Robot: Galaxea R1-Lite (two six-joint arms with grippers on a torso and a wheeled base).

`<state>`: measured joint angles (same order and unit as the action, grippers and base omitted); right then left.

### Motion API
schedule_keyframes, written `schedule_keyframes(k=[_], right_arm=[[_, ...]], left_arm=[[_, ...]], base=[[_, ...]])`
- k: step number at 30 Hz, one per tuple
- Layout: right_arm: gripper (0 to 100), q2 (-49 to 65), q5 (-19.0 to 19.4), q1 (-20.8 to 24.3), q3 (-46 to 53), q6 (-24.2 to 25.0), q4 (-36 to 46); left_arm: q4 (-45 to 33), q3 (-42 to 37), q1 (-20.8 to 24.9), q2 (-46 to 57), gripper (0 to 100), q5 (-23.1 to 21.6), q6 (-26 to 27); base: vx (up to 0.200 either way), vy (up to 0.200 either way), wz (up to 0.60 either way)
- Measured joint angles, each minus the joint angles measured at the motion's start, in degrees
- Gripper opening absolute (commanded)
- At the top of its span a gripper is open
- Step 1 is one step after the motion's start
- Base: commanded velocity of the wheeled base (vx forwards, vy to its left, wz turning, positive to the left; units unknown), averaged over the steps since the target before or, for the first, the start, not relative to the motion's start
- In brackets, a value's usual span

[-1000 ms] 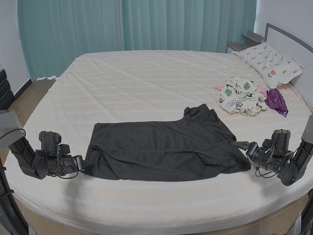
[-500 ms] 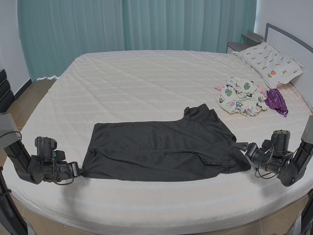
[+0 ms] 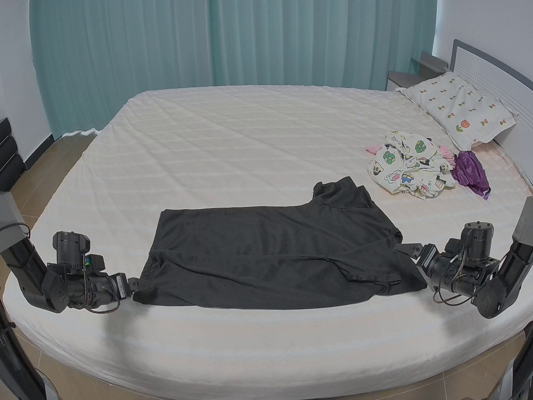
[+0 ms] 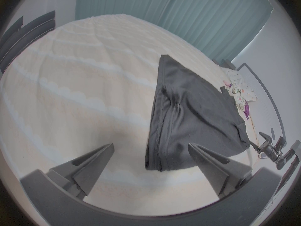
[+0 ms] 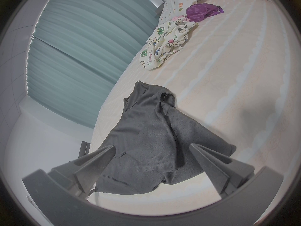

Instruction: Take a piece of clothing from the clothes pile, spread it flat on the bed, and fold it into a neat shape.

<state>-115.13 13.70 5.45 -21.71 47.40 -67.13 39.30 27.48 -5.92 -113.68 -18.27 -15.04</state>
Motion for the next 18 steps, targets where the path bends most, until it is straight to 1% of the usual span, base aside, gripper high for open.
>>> schedule_keyframes(k=[2, 6, 8, 12, 15, 18], right_arm=[[100, 0.00, -0.02, 0.00, -0.04, 0.00, 0.00], [100, 0.07, 0.00, 0.00, -0.06, -0.02, 0.00], [100, 0.07, -0.02, 0.00, -0.09, 0.00, -0.01], [100, 0.16, -0.02, -0.07, -0.06, 0.01, -0.04], [100, 0.20, -0.02, -0.16, 0.00, 0.04, -0.06], [100, 0.18, -0.02, -0.13, 0.07, 0.06, -0.09]], left_arm=[[-0.06, 1.40, -0.18, 0.65, 100, 0.00, -1.35], [-1.37, 5.40, -0.13, 1.96, 100, 0.02, -7.91], [-3.40, 8.51, 0.23, 2.54, 100, 0.02, -11.42], [-10.19, 14.47, 1.66, 3.25, 100, -0.33, -16.19], [-12.32, 17.66, 3.69, 3.01, 100, -0.59, -17.86], [-12.98, 19.04, 5.40, 2.21, 100, -0.69, -18.35]], base=[[0.000, 0.000, 0.00], [0.000, 0.000, 0.00], [0.000, 0.000, 0.00], [0.000, 0.000, 0.00], [0.000, 0.000, 0.00], [0.000, 0.000, 0.00]])
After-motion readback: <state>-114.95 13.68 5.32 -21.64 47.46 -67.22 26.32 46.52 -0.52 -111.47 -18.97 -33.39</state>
